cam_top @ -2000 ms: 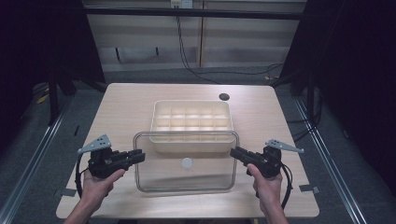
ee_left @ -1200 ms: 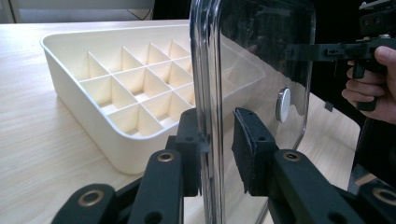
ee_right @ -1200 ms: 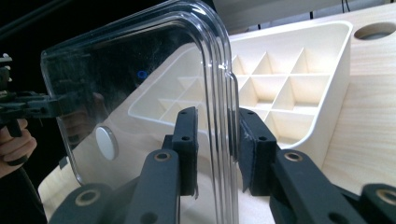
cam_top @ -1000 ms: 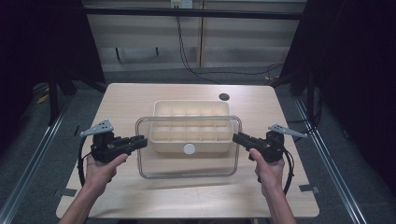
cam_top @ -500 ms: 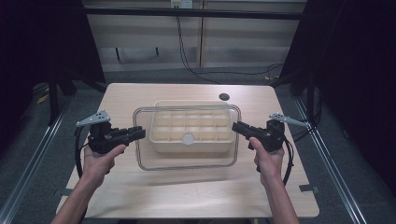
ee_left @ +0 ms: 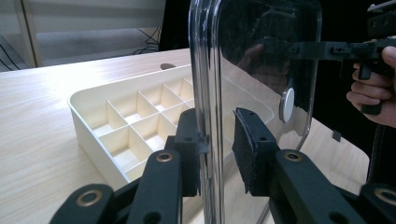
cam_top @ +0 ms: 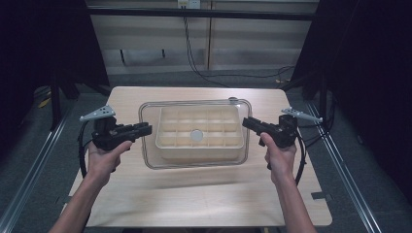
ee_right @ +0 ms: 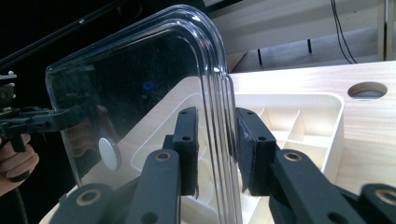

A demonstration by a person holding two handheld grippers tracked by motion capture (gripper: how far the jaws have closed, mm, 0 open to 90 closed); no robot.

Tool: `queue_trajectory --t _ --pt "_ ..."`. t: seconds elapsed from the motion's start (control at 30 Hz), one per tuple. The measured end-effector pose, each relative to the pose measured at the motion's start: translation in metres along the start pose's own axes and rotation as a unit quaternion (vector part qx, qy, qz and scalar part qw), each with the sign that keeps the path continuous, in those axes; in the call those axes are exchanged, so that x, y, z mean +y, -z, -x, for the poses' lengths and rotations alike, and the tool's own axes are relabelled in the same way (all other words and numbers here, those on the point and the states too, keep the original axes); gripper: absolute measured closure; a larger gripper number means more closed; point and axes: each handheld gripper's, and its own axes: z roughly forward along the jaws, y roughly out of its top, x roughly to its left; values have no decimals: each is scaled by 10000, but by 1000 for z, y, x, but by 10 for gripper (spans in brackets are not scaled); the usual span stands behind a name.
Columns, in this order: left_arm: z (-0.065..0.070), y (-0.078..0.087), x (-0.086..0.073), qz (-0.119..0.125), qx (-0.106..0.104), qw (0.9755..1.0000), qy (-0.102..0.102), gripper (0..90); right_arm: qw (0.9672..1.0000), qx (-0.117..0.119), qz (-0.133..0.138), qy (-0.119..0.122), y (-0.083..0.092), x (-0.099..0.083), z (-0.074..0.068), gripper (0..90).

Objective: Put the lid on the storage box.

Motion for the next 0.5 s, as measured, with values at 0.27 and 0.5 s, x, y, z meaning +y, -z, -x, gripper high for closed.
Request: queue_trajectory --t 0.27,0.5 --pt "-1 -4 10 43 3 10000 -16 718 9998 -10 169 40 0 15 1 719" --pt "-3 -9 22 29 34 9999 -110 715 9997 -65 168 164 -2 27 1 719"
